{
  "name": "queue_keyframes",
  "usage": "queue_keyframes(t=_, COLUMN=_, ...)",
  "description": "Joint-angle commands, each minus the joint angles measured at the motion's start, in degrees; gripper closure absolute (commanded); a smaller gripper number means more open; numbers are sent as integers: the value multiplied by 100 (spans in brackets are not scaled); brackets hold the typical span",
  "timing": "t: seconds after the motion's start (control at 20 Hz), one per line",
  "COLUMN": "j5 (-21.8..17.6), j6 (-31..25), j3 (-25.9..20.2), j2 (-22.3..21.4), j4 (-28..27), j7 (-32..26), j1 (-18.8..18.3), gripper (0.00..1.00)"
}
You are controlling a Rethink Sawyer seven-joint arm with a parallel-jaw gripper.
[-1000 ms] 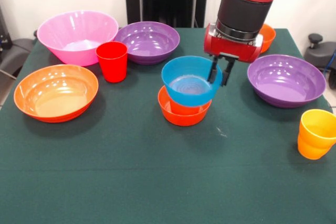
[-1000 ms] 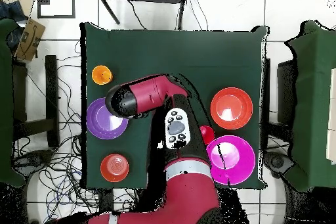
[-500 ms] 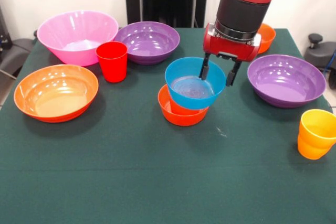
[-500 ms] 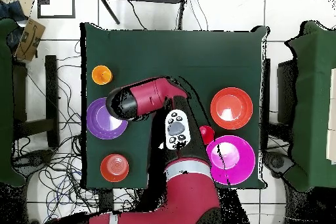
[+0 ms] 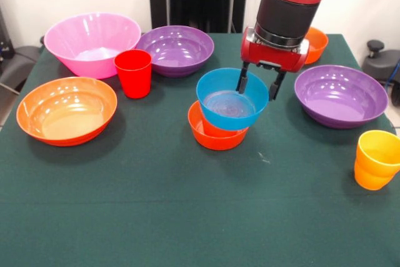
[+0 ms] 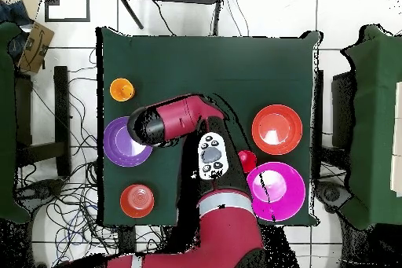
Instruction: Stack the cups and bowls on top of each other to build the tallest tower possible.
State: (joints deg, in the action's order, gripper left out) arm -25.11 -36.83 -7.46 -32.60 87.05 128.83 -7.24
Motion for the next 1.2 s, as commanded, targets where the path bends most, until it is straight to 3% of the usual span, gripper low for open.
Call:
queue_keyframes(t=0.05, j5=-427, j6=55, j3=-341, j2=195, j4=266, j7=-793, j1=-163, gripper=0)
queue_keyframes(t=0.5, j5=-245, j6=-110, j3=-651, j2=-324, j4=622, j7=-1093, j1=-414, gripper=0)
queue_keyframes(t=1.2, j5=89, j6=-889, j3=-1215, j2=-1229, j4=919, j7=-1424, j1=-752, gripper=0)
